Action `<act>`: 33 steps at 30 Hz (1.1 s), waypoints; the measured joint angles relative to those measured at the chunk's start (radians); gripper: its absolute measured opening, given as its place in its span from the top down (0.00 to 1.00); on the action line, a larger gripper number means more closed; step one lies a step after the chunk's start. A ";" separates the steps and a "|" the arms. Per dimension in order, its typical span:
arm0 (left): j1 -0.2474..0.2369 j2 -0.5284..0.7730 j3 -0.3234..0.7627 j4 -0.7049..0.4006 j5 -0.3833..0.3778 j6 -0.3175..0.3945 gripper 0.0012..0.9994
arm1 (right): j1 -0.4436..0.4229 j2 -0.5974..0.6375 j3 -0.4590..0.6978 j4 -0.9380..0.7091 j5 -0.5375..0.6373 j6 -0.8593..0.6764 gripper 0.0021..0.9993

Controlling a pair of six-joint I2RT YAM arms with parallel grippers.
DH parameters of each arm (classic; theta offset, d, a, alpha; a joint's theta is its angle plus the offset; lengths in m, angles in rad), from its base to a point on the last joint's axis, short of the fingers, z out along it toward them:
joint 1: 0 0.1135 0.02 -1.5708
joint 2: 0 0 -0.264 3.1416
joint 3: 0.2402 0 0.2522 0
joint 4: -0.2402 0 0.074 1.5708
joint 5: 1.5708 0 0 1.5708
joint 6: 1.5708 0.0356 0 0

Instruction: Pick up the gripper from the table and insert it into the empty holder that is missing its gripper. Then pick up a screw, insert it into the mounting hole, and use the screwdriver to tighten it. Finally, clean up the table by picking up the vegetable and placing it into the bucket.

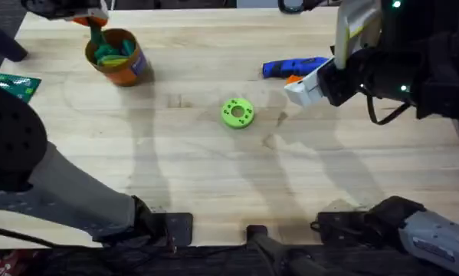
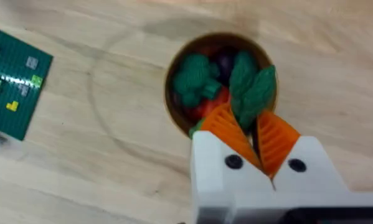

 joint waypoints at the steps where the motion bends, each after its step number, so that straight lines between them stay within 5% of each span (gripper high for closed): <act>1: 0.007 0.002 0.000 0.013 0.007 -0.006 0.99 | 0.000 0.000 0.000 0.000 0.000 0.000 0.02; 15: 0.016 0.175 0.000 0.072 0.035 -0.028 0.98 | 0.000 0.000 0.000 0.000 0.000 0.000 0.02; 17: 0.016 0.179 0.000 0.070 0.035 -0.027 0.85 | 0.000 0.000 0.000 0.000 0.000 0.000 0.02; 22: 0.016 0.181 0.000 0.062 0.038 -0.047 0.23 | 0.000 0.000 0.000 0.000 0.000 0.000 0.02; 24: 0.016 0.181 0.000 0.060 0.039 -0.052 0.09 | 0.000 0.000 0.000 0.000 0.000 0.000 0.02; 33: 0.016 0.149 0.000 0.022 0.040 -0.075 0.03 | 0.000 0.000 0.000 0.000 0.000 0.000 0.02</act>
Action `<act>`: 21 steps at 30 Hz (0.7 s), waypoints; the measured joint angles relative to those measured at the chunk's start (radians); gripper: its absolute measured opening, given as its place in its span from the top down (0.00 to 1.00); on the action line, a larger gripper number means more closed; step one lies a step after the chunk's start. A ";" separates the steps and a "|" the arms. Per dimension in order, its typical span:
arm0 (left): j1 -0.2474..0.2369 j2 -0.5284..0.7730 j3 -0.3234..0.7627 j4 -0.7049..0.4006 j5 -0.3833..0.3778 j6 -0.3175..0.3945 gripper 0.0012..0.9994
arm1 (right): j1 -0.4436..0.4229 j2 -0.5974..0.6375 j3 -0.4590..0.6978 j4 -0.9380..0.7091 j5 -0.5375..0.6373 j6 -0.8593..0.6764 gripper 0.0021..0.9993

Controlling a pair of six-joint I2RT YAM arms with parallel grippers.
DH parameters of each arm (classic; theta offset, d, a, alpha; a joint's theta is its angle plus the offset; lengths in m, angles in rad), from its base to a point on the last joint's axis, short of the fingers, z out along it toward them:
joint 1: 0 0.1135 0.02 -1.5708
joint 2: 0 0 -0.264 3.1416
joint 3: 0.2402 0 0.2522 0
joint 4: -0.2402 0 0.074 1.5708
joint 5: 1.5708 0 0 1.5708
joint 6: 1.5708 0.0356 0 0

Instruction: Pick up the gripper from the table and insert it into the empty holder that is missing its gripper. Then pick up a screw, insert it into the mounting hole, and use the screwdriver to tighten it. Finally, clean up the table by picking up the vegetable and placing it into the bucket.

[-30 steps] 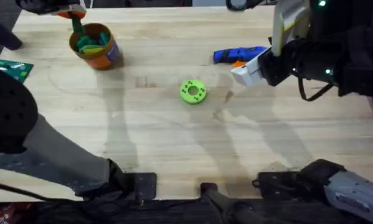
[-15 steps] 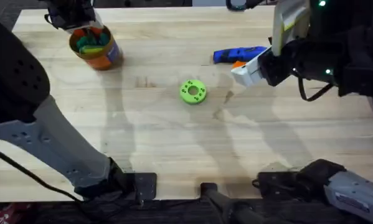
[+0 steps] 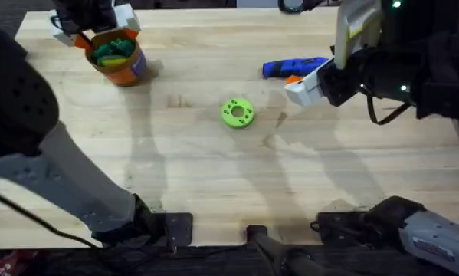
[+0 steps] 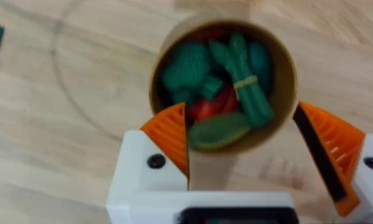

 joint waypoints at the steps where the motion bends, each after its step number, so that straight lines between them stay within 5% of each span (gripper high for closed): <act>1: 0.000 -0.022 0.000 -0.024 0.001 -0.003 0.02 | 0.000 0.000 0.000 0.000 0.000 0.000 0.02; 15: 0.000 -0.685 0.035 -0.643 0.002 -0.008 0.01 | 0.000 0.000 0.000 0.000 0.000 0.000 0.02; 21: 0.000 -0.880 0.035 -0.689 0.002 -0.008 0.01 | 0.000 0.000 0.000 0.000 0.000 0.000 0.02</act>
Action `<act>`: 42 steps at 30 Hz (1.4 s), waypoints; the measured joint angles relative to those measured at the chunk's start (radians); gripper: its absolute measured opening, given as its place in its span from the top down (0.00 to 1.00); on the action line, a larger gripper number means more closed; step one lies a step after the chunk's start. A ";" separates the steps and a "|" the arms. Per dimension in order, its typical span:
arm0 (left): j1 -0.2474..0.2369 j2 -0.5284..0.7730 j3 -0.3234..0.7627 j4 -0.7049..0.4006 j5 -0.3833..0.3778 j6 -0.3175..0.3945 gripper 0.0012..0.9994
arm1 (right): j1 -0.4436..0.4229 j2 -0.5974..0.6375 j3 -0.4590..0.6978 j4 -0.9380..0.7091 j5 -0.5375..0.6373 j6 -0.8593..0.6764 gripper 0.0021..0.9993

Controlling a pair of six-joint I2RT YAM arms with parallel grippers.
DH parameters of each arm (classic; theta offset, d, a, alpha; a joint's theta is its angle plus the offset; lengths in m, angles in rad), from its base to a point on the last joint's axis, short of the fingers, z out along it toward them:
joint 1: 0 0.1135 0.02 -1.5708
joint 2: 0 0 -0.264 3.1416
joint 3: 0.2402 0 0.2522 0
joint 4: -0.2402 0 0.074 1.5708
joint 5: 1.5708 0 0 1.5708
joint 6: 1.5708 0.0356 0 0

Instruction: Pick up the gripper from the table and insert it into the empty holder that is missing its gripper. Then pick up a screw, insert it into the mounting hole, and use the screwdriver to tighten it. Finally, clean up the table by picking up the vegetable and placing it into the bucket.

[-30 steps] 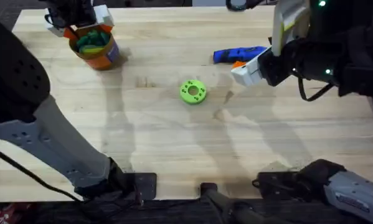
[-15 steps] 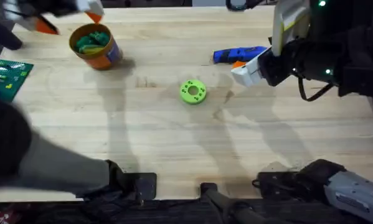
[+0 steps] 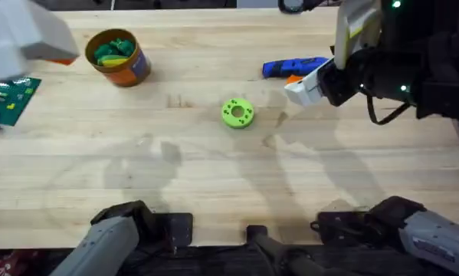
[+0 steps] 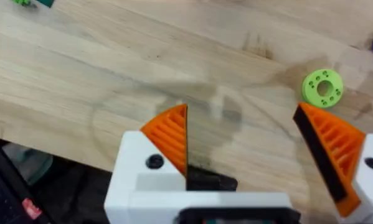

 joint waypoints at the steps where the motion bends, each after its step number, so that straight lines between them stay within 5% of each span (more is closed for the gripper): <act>1: 0.000 -0.022 0.000 0.000 0.000 0.000 0.01 | 0.000 0.000 0.000 0.000 0.000 0.000 0.02; 42: 0.000 -0.047 0.000 0.000 0.000 0.000 0.01 | 0.000 0.000 0.000 0.000 0.000 0.000 0.02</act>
